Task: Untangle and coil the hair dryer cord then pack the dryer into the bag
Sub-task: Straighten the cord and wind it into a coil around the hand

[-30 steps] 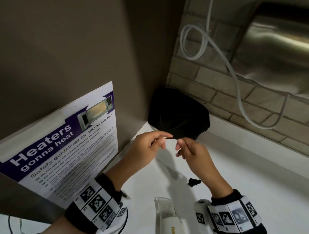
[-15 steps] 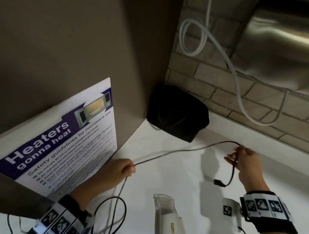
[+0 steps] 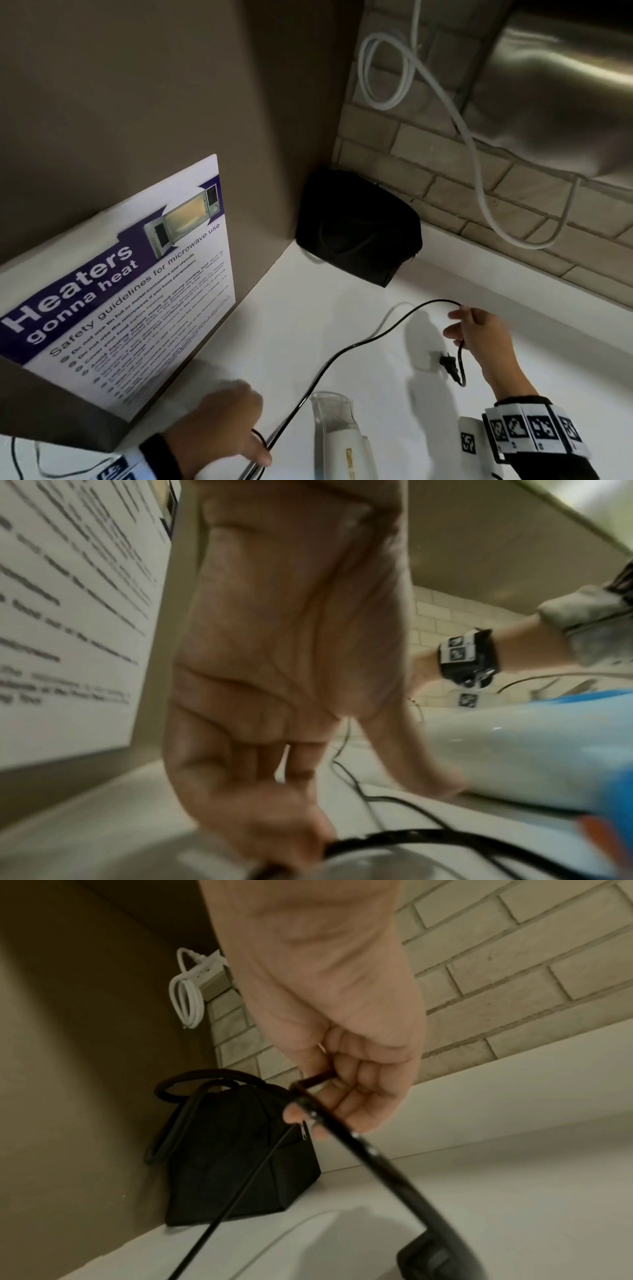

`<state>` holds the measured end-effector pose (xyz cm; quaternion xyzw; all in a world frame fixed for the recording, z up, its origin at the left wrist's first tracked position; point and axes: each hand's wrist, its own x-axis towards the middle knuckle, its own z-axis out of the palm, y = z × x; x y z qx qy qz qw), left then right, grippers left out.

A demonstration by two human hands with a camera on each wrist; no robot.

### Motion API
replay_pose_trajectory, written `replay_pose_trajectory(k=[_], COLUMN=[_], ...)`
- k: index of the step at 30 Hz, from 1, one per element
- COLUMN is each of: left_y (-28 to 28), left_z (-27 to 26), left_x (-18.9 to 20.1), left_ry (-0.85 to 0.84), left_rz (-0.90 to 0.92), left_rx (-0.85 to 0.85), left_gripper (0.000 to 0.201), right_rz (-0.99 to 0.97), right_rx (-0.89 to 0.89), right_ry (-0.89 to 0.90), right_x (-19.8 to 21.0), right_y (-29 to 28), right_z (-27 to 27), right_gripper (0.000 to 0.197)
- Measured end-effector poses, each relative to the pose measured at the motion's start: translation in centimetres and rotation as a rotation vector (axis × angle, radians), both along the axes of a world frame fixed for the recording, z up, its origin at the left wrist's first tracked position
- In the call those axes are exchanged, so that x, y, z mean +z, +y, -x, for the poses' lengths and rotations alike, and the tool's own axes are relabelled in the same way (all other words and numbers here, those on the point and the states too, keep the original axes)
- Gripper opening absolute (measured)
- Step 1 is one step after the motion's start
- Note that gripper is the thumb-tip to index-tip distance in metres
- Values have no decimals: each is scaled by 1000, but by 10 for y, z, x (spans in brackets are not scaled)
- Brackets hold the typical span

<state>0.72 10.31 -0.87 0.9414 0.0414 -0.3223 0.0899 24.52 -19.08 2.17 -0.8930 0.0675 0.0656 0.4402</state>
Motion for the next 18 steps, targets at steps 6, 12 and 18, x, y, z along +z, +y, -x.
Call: replay_pose_trajectory(k=[6, 12, 18], left_y=[-11, 2, 16], left_z=[11, -1, -23], left_x=[-20, -18, -18], left_ry=[-98, -193, -348], left_rz=[-56, -103, 76], left_rx=[-30, 11, 215], left_gripper=[31, 24, 24], right_rz=[163, 281, 387], right_rx=[136, 170, 260], right_ry=[-7, -11, 16], right_x=[-5, -3, -16], right_y=[14, 19, 20], right_z=[12, 16, 27], right_gripper=[24, 24, 17])
